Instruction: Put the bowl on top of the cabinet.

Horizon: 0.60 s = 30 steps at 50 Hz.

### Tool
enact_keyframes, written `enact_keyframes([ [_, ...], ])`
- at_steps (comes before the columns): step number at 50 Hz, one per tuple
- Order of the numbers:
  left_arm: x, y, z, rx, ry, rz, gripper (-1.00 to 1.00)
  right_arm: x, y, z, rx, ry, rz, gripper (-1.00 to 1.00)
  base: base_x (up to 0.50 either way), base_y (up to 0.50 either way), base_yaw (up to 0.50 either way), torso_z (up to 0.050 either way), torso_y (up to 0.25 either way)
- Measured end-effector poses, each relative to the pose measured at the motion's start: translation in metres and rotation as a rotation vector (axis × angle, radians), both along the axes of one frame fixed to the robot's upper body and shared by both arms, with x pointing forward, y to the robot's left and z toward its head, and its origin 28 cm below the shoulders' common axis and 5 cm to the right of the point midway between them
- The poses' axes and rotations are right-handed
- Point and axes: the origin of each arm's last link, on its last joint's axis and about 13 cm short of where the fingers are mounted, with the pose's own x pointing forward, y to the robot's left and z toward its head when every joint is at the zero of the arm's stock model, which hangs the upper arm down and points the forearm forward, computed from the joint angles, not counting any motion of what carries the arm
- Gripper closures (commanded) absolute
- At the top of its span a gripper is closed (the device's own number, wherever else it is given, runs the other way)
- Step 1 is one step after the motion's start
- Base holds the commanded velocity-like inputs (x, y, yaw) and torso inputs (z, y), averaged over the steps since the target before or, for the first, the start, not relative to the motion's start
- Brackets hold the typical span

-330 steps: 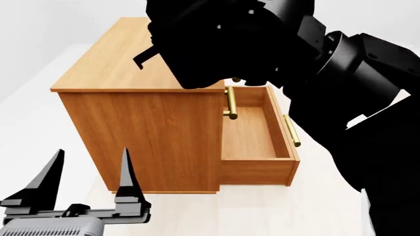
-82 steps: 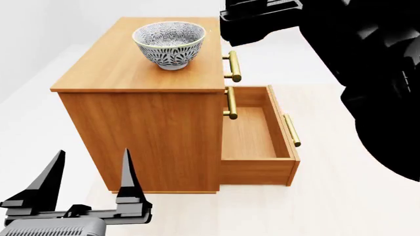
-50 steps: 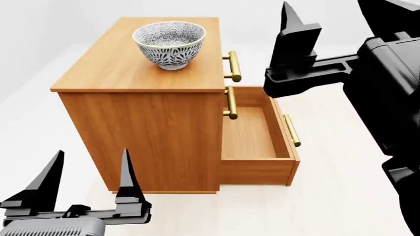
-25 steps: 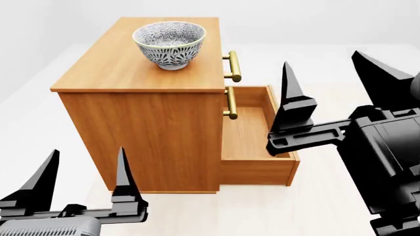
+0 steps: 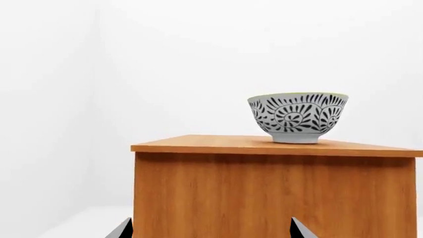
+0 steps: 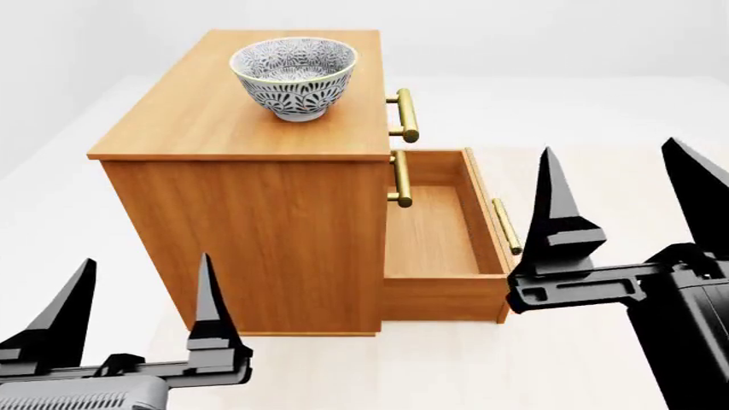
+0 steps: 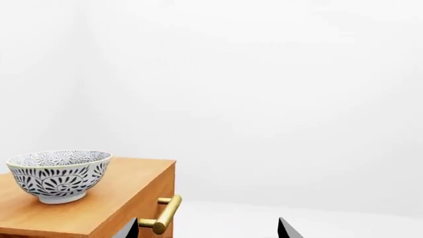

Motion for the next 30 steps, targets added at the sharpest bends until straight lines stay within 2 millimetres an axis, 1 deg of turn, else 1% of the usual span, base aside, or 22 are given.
enact_keyframes([
  [17,-0.006,0.002,0.005,0.0,-0.03,0.008,-1.0,-0.01,-0.01,-0.014,0.033,-0.04,-0.055,-1.0,0.0,0.0,0.0,0.0,0.0],
  [30,-0.013,0.004,0.008,-0.001,-0.064,0.018,-1.0,-0.016,-0.015,-0.017,0.036,-0.079,-0.073,-1.0,0.0,0.0,0.0,0.0,0.0],
])
